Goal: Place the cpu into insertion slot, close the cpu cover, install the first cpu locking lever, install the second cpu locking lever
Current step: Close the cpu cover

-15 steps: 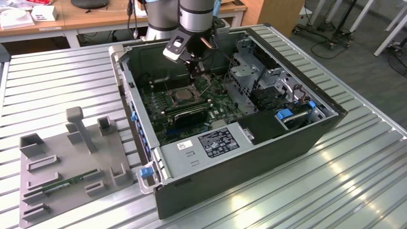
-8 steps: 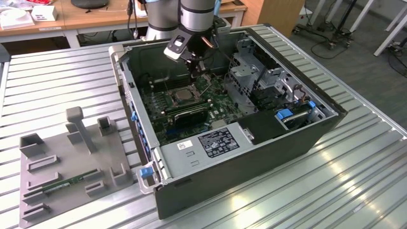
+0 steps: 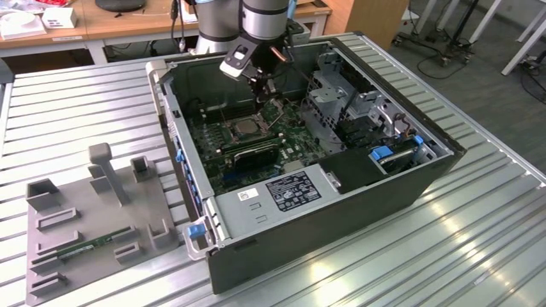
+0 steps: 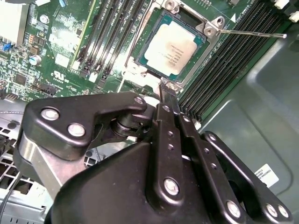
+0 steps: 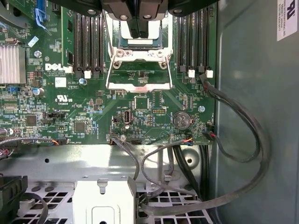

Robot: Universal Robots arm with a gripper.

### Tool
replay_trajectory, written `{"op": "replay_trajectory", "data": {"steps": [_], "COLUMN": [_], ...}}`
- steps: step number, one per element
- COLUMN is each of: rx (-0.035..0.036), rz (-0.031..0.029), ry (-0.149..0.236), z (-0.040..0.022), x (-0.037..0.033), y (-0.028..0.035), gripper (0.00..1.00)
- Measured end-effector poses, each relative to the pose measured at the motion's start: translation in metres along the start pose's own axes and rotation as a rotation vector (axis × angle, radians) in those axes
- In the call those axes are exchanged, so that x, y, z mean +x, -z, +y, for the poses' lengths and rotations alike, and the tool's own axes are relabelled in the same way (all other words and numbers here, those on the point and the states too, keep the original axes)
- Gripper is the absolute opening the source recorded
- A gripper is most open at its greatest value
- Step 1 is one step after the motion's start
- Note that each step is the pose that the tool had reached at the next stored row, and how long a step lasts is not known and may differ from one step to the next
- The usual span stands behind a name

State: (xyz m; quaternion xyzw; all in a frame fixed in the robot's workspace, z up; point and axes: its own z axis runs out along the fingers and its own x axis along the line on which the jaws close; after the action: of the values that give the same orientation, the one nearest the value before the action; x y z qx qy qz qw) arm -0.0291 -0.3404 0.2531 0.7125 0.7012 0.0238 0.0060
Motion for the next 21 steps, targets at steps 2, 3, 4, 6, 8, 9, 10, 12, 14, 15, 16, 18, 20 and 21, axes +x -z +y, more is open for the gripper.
{"op": "replay_trajectory", "data": {"steps": [2,3,4,6,8,9,10,12,14,15,16,18,20,21], "rx": [-0.0001,-0.0001,0.0001,0.0001,0.0002,0.0002,0.0001,0.0001,0.0001,0.0,0.0001,0.0001,0.0001,0.0001], "rz": [0.0002,0.0001,-0.0002,-0.0001,-0.0002,-0.0002,-0.0002,-0.0002,-0.0002,-0.0001,-0.0001,-0.0001,-0.0002,-0.0002], "ry": [0.0,0.0,0.0,0.0,0.0,0.0,0.0,0.0,0.0,0.0,0.0,0.0,0.0,0.0], "z": [0.0,0.0,0.0,0.0001,0.0008,0.0014,0.0021,0.0036,0.0039,0.0039,0.0039,0.004,0.004,0.0041], "x": [0.0,0.0,0.0,0.0,0.0,0.0,0.0,0.0,0.0,0.0,0.0,0.0,0.0,0.0], "y": [0.0,0.0001,0.0002,0.0002,0.0002,0.0002,0.0002,0.0001,0.0001,0.0,0.0,0.0,0.0001,0.0], "gripper": [0.11,0.11,0.11,0.11,0.11,0.11,0.11,0.11,0.11,0.11,0.11,0.11,0.11,0.11]}}
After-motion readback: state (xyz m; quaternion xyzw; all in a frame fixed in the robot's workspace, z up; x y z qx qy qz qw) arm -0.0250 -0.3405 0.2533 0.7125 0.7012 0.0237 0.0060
